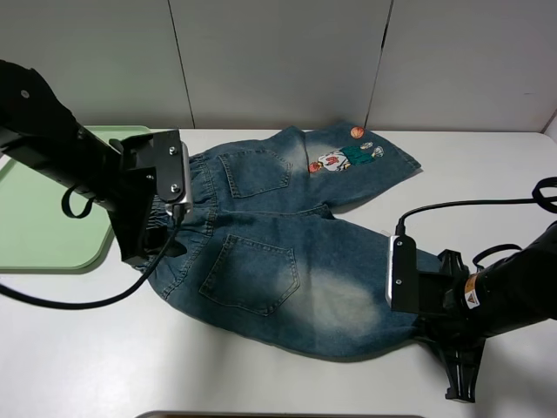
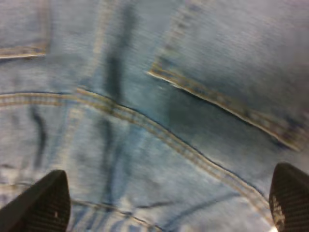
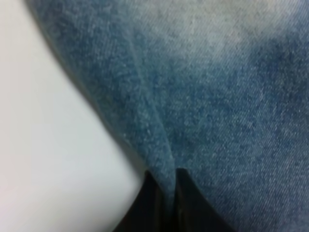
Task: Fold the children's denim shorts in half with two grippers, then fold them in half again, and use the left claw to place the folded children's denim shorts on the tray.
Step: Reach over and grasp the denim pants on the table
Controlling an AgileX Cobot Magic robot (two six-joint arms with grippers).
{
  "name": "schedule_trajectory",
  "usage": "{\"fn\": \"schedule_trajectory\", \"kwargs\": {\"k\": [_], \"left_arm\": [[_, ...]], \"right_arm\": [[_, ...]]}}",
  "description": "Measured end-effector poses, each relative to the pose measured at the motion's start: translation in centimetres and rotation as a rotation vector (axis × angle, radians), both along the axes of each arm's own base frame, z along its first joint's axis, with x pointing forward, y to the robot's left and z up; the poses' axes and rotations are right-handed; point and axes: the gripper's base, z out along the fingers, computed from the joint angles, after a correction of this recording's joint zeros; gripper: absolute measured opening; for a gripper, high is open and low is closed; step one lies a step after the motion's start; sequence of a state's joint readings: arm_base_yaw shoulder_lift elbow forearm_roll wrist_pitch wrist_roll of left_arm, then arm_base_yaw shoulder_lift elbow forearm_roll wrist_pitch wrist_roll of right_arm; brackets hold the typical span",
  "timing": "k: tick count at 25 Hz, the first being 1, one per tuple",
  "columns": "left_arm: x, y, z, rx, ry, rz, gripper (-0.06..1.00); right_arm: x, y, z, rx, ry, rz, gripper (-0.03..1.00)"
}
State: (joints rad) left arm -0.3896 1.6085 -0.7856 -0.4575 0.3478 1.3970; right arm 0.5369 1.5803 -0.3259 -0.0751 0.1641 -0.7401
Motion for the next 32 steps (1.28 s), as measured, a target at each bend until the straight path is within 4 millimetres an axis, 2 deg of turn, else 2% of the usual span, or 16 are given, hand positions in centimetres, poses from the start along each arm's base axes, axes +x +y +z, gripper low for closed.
{"fn": "schedule_trajectory", "kwargs": {"k": [8,13,15,19,25,32], "left_arm": [[-0.9,0.7,-0.6,0.129,0.016,-0.211,0.82],[-1.4,1.8,-2.8,0.278,0.019,-0.387,0.82],[-0.9,1.8,-3.4,0.296,-0.020,-0.382,0.81],[0.1,1.7,-3.3,0.288,-0.117,-0.337,0.80],[0.1,1.7,-3.3,0.301,-0.127,-0.366,0.80],[-0.2,1.8,-4.9,0.333,-0.063,-0.462,0.80]], "right_arm": [[0.0,0.0,0.0,-0.001,0.001,0.001,-0.02],[0.0,0.0,0.0,-0.001,0.001,0.001,-0.02],[0.0,0.0,0.0,-0.001,0.001,0.001,-0.02],[0.0,0.0,0.0,-0.001,0.001,0.001,-0.02],[0.0,0.0,0.0,-0.001,0.001,0.001,-0.02],[0.0,0.0,0.0,-0.001,0.001,0.001,-0.02]]}}
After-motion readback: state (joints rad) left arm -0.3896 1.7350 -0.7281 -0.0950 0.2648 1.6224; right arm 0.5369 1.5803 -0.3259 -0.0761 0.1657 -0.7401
